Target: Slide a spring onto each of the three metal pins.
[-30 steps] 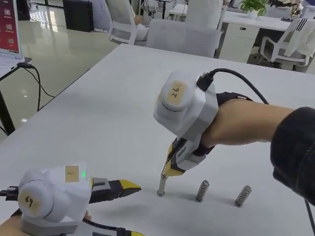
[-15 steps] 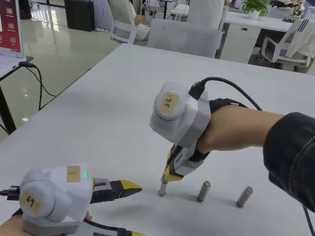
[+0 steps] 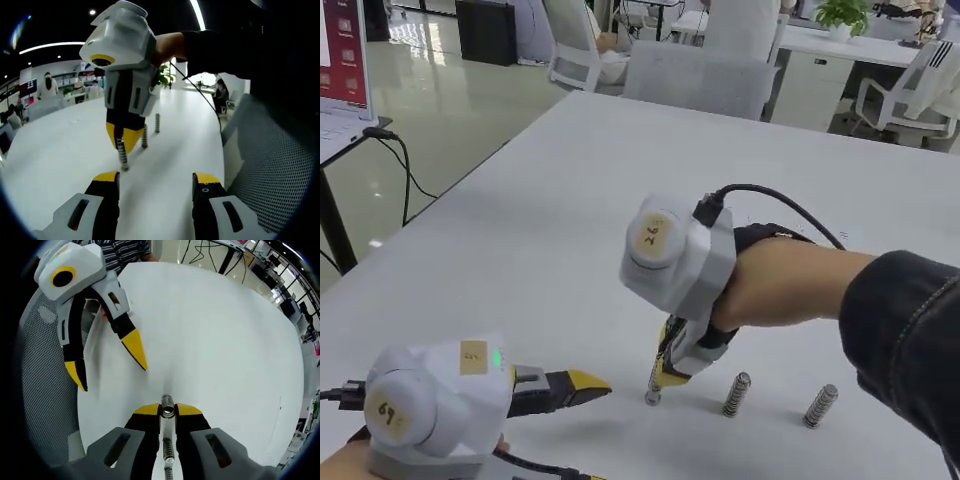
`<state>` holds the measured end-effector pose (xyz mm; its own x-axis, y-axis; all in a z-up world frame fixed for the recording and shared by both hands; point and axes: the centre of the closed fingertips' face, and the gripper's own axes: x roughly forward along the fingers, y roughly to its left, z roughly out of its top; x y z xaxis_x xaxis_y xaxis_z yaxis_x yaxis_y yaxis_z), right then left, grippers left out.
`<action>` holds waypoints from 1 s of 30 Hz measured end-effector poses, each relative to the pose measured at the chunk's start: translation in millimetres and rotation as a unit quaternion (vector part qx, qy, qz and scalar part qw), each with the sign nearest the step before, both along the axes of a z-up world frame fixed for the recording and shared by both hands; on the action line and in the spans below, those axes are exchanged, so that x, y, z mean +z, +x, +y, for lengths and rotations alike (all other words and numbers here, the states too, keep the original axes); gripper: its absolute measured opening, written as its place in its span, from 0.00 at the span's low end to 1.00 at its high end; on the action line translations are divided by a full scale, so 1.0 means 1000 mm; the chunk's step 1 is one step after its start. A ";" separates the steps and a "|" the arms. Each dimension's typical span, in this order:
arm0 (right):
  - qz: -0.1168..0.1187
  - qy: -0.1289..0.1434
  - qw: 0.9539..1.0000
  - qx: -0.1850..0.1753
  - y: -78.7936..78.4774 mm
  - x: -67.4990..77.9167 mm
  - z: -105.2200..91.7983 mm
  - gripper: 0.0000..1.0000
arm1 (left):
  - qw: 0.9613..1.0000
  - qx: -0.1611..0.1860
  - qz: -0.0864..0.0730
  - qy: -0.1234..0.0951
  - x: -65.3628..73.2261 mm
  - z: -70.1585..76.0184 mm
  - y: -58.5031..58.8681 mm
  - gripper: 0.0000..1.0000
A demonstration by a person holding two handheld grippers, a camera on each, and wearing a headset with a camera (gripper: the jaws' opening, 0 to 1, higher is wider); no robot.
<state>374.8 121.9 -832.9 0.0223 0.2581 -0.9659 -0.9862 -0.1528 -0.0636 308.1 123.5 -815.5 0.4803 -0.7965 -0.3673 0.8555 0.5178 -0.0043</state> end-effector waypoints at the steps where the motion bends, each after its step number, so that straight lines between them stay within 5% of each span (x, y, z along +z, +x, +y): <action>1: 0.001 0.000 1.000 -0.001 0.000 -0.001 0.000 0.08 | 1.000 0.000 0.000 0.000 0.000 0.000 0.000 0.54; 30: 0.014 0.001 1.000 -0.008 -0.003 -0.019 0.002 0.12 | 1.000 0.003 0.004 0.002 0.000 0.004 -0.002 0.54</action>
<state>371.7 123.8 -852.1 0.0001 0.2590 -0.9659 -0.9899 -0.1368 -0.0368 306.5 127.9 -815.8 0.4822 -0.7918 -0.3750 0.8523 0.5230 -0.0084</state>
